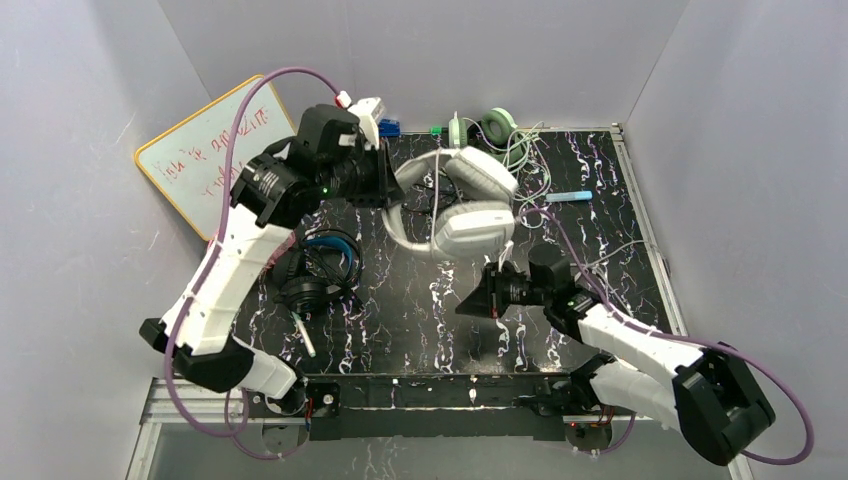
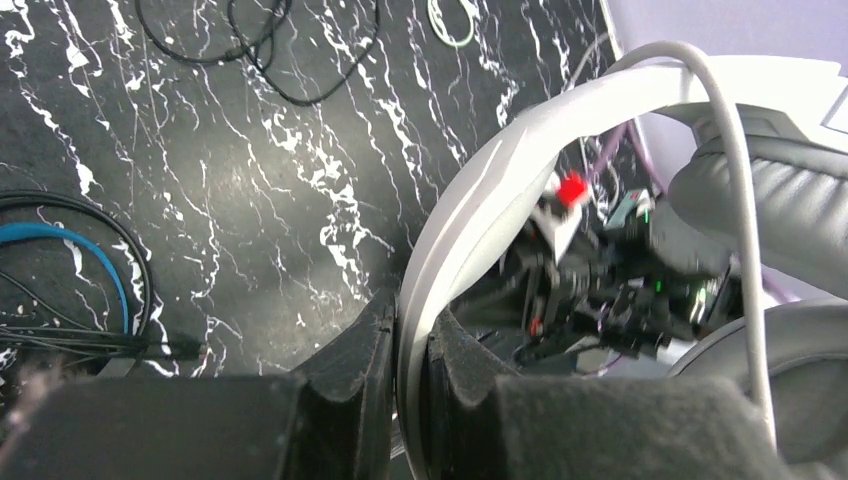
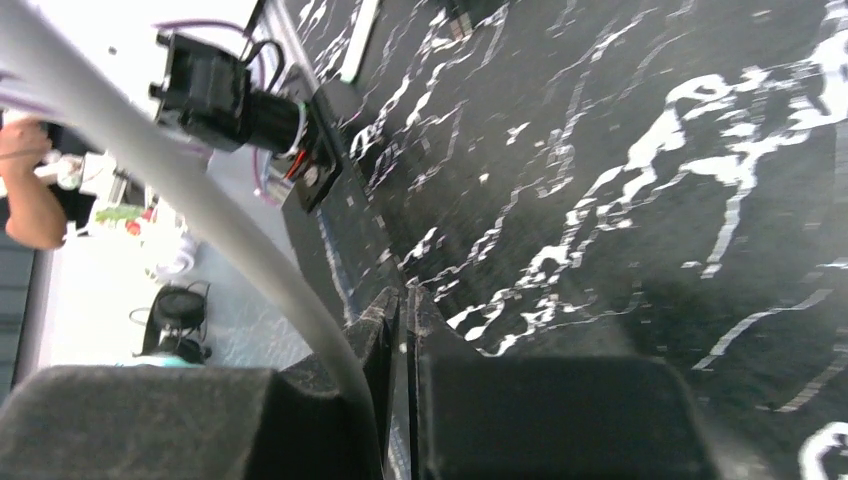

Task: Wrap the headphones
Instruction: Wrap the headphones cable around the headphones.

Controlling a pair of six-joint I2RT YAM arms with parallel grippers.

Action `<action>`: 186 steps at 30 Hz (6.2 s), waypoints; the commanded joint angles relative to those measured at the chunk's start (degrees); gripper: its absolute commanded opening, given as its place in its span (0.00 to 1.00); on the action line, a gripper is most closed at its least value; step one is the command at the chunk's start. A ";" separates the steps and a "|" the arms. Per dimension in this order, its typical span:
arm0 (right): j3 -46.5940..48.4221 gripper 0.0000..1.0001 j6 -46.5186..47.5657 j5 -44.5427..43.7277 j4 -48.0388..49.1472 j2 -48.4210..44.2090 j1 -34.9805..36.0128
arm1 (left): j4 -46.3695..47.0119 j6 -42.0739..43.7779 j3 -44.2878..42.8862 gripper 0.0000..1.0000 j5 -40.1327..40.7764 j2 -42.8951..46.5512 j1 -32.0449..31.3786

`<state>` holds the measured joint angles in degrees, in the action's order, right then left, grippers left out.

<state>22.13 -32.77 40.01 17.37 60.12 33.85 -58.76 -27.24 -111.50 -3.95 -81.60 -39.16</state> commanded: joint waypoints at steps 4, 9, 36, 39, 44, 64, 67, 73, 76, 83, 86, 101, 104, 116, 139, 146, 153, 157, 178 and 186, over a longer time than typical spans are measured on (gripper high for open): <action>-1.76 0.15 -5.44 -8.92 -1.62 -7.01 11.36 | 17.12 -11.03 2.24 0.00 -11.94 0.08 12.69; -0.80 0.15 -8.12 -11.94 -1.13 -8.30 16.57 | 23.27 -16.33 8.78 0.00 -7.99 1.55 14.48; 35.08 0.01 -0.19 -21.90 -29.96 -3.08 27.58 | 23.31 3.98 32.81 0.00 29.62 3.60 15.34; 40.11 0.01 2.74 -28.46 -37.49 -2.13 27.59 | 23.41 6.51 34.15 0.00 29.30 3.43 15.34; 47.95 0.01 7.55 -34.09 -45.56 0.36 27.59 | 24.91 17.33 36.94 0.00 25.98 3.56 13.81; 54.14 0.01 14.19 -45.27 -50.97 8.79 17.75 | 28.12 41.38 52.71 0.00 13.92 22.99 -4.03; 52.92 0.01 14.58 -42.87 -50.12 9.01 14.05 | 25.07 38.78 51.22 0.00 7.76 24.14 -4.30; 49.79 0.07 14.72 -34.56 -46.38 9.88 7.31 | 21.35 34.62 49.09 0.00 -9.98 24.91 -4.44; 47.22 0.08 14.38 -31.75 -43.45 9.40 5.55 | 21.06 31.88 47.22 0.00 -12.15 25.91 -4.52; 38.90 0.10 13.67 -22.18 -33.54 6.89 1.55 | 20.88 18.71 38.61 0.00 -8.23 25.10 -4.54; 34.28 0.09 11.97 -18.35 -27.09 5.22 0.70 | 18.63 11.44 32.06 0.00 -8.12 21.91 -4.48; 14.98 0.11 6.77 -8.32 -1.68 0.99 0.36 | 21.95 -12.82 19.11 0.00 -4.03 16.78 -4.51; 12.59 0.11 5.78 -6.66 1.22 2.57 0.37 | 21.53 -15.36 17.89 0.00 -0.41 15.33 -4.48; 4.07 0.14 3.39 -5.06 12.67 10.44 5.24 | 27.11 -22.88 17.19 0.00 6.09 11.44 -4.36; 5.64 0.06 -7.06 -17.23 1.37 -10.76 21.81 | 28.79 -9.80 24.34 0.00 39.64 7.41 1.36; 14.89 0.02 -4.56 -21.05 -8.91 -11.95 21.79 | 28.05 -1.99 28.61 0.00 45.98 5.83 1.37; 30.51 0.04 3.06 -23.83 -25.59 -1.03 21.79 | 29.10 15.67 34.02 0.00 33.36 3.41 0.10; 34.86 0.07 4.03 -24.90 -29.21 3.15 21.85 | 29.14 23.04 38.12 0.00 32.99 4.93 -2.87; 48.10 0.02 10.71 -30.55 -42.69 10.31 15.28 | 19.59 33.98 44.12 0.00 14.88 12.34 -4.22; 53.92 0.01 22.19 -30.91 -50.45 12.76 15.02 | 12.67 32.69 40.97 0.00 4.86 10.51 -4.47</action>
<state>72.10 -18.85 14.33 -30.83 72.97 50.37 -36.88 3.92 -67.20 10.15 -71.83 -43.13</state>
